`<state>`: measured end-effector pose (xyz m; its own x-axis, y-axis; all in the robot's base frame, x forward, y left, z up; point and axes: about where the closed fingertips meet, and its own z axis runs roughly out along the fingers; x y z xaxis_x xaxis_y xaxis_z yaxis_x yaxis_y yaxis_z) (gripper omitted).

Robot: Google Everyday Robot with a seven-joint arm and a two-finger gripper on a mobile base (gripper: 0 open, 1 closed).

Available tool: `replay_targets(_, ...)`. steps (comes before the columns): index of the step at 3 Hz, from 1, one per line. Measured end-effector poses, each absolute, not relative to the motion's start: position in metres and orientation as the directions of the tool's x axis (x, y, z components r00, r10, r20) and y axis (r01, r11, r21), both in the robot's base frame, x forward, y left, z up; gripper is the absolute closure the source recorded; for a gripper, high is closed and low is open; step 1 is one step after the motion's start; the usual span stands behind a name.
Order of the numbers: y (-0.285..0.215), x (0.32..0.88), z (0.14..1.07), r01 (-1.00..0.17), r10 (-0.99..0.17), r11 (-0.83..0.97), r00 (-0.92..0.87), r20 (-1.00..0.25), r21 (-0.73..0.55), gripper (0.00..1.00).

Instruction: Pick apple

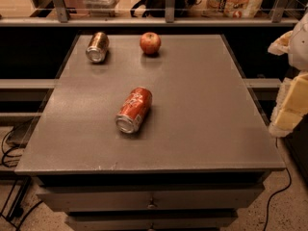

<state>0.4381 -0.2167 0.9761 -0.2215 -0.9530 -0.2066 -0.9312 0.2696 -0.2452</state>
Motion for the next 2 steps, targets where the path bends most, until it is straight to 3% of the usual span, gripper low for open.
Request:
replay_targets(1, -0.216, 0.440, 0.978, -0.928, -0.952, 0.271, -0.221, -0.210, -0.254, 0.00)
replay_targets(2, -0.210, 0.454, 0.978, -0.928, -0.935, 0.280, -0.206, -0.288, -0.247, 0.00)
